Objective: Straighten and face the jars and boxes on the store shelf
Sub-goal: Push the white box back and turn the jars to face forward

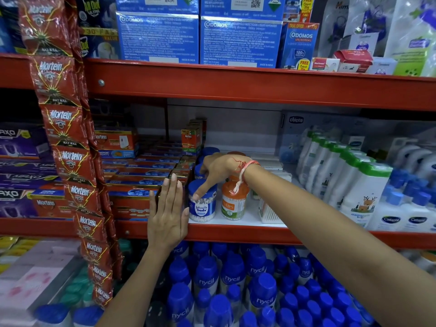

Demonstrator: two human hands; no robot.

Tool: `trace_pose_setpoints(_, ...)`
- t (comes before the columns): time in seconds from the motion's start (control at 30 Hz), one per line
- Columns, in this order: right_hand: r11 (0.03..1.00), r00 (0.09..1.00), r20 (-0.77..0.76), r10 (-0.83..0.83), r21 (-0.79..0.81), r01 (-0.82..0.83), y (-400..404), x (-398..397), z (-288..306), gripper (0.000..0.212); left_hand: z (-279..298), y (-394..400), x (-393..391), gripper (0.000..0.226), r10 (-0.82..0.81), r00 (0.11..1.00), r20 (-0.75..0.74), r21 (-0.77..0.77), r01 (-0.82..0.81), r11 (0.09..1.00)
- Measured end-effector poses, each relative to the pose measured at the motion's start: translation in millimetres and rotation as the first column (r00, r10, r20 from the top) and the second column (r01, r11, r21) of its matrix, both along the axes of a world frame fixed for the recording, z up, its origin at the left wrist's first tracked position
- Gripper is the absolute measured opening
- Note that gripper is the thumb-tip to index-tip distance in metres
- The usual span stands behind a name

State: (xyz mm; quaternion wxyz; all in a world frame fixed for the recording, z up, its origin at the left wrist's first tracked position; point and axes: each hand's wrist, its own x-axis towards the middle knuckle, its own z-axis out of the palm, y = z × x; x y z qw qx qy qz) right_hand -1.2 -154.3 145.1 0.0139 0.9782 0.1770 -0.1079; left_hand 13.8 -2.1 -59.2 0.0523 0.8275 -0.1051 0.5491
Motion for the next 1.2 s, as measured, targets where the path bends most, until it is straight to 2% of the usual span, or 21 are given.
trace_pose_setpoints(0.13,0.984,0.978,0.12,-0.173,-0.01,0.175,-40.1,-8.2,5.5,0.04,-1.0,-0.7,0.5,0.057,0.017,1.0,-0.002,-0.001,-0.017,1.0)
trace_pose_setpoints(0.2,0.982,0.982,0.023,-0.187,0.008,0.187,-43.3,-6.9,6.1,0.043,-1.7,0.1,0.4,0.057,0.015,1.0,0.0,-0.002,-0.015,1.0)
trace_pose_setpoints(0.27,0.987,0.987,-0.02,-0.159,-0.003,0.159,-35.1,3.1,3.3,0.056,-1.1,0.7,0.3,0.057,0.011,1.0,0.003,-0.009,-0.011,1.0)
trace_pose_setpoints(0.37,0.969,0.972,-0.012,-0.234,-0.085,0.232,-44.0,-4.0,3.5,0.041,-1.0,-0.9,0.1,0.057,0.012,1.0,0.009,-0.009,-0.012,1.0)
trace_pose_setpoints(0.4,0.968,0.971,0.029,-0.239,-0.068,0.241,-48.2,-5.7,7.3,0.037,-0.9,-1.1,0.1,0.057,0.013,1.0,0.008,-0.008,-0.013,1.0)
trace_pose_setpoints(0.47,0.971,0.972,0.072,-0.222,-0.078,0.227,-45.9,-21.7,16.5,0.041,-0.6,-1.6,0.3,0.057,0.014,1.0,0.008,-0.007,-0.014,1.0)
trace_pose_setpoints(0.5,0.966,0.966,0.011,-0.257,-0.022,0.257,-48.4,-11.0,11.4,0.045,-0.5,-1.5,0.3,0.057,0.015,1.0,0.006,-0.007,-0.014,1.0)
trace_pose_setpoints(0.57,0.984,0.983,-0.061,-0.174,-0.045,0.172,-44.3,-0.3,-0.9,0.058,-1.0,-0.9,0.3,0.057,0.017,1.0,0.0,-0.004,-0.017,1.0)
trace_pose_setpoints(0.67,0.997,0.994,-0.074,-0.075,-0.034,0.072,-46.3,15.9,-9.3,0.052,-2.0,-0.8,0.2,0.057,0.018,1.0,-0.002,-0.006,-0.018,1.0)
trace_pose_setpoints(0.73,0.998,0.997,-0.056,-0.058,-0.03,0.057,-47.3,17.2,-11.5,0.063,-1.5,-0.8,0.6,0.057,0.016,1.0,-0.003,-0.011,-0.016,1.0)
trace_pose_setpoints(0.87,0.995,0.995,-0.043,-0.094,-0.034,0.092,-47.2,19.6,-12.9,0.065,-0.5,-1.7,0.6,0.057,0.012,1.0,0.001,-0.009,-0.012,1.0)
trace_pose_setpoints(0.93,0.986,0.984,-0.059,-0.169,-0.004,0.169,-54.5,16.1,-10.6,0.059,-0.4,-1.3,0.2,0.057,0.012,1.0,0.002,-0.009,-0.012,1.0)
trace_pose_setpoints(1.0,0.976,0.976,0.0,-0.218,-0.002,0.218,-61.7,13.6,-7.5,0.048,-1.2,-1.7,-0.1,0.057,0.01,1.0,0.008,-0.007,-0.01,1.0)
trace_pose_setpoints(1.2,0.989,0.986,-0.1,-0.136,0.045,0.141,-50.8,8.2,-4.0,0.059,-2.2,-0.9,1.2,0.057,0.015,1.0,0.021,0.004,-0.015,1.0)
